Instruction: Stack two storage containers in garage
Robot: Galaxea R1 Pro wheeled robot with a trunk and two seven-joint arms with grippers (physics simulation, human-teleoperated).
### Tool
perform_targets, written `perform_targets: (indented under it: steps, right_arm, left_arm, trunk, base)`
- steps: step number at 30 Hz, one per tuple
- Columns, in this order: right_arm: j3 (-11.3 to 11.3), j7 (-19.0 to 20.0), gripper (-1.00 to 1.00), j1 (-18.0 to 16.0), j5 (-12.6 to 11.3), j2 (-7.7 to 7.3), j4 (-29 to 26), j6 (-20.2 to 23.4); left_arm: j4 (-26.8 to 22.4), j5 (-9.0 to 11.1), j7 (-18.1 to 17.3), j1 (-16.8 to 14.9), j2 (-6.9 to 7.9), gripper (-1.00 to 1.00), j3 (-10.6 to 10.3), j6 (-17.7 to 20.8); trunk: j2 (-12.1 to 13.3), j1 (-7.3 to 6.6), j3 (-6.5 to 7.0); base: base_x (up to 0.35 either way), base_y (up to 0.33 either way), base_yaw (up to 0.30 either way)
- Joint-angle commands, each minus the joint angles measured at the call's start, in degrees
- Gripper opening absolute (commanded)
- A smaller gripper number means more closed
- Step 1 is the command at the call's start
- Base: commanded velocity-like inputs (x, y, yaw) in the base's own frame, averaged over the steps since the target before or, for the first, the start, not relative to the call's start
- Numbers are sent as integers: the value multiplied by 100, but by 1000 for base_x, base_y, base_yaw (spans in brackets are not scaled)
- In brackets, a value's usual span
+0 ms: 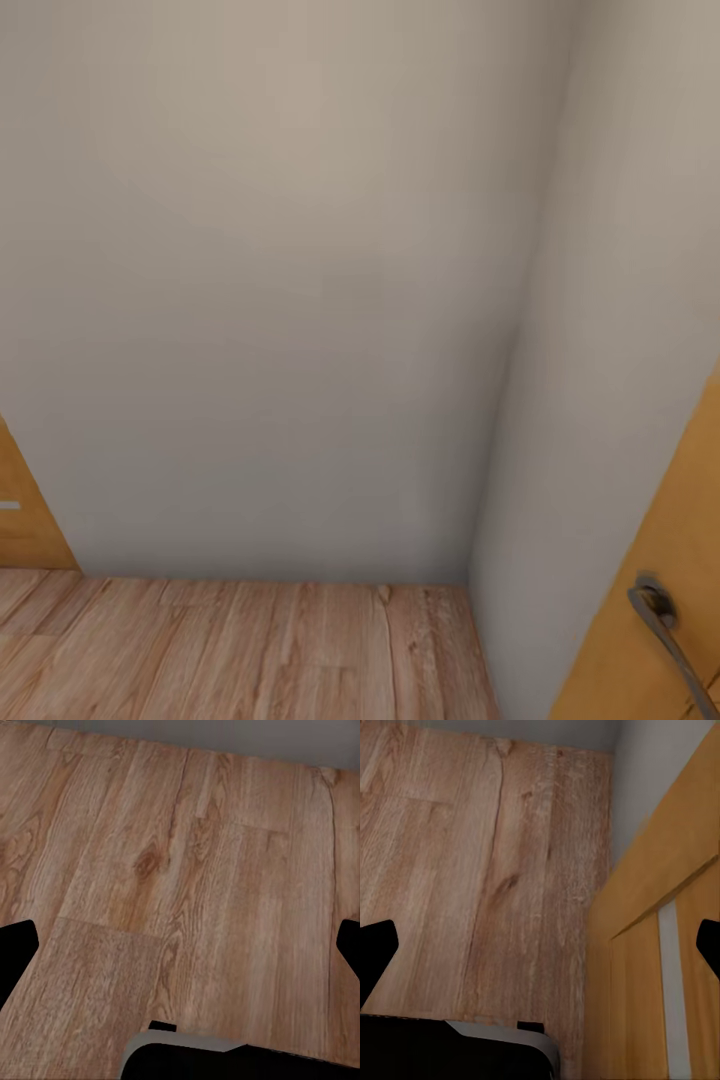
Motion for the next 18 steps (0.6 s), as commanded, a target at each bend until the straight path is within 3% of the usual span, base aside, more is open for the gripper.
perform_targets:
  steps: [1, 9, 18]
  right_arm:
    - [41, -61, 100, 5, 32, -2, -9, 4]
    - [43, -64, 100, 5, 42, -2, -10, 5]
    - [43, -65, 100, 5, 42, -2, -12, 11]
  left_arm:
    - [8, 21, 35, 0, -3, 100, -51, -19]
    - [8, 20, 35, 0, -5, 100, -51, -19]
    - [8, 20, 35, 0, -13, 100, -51, -19]
  trunk:
    - [0, 5, 2]
    - [0, 5, 2]
    - [0, 5, 2]
  base:
    - [316, 0, 0]
    - [153, 0, 7]
    - [5, 0, 242]
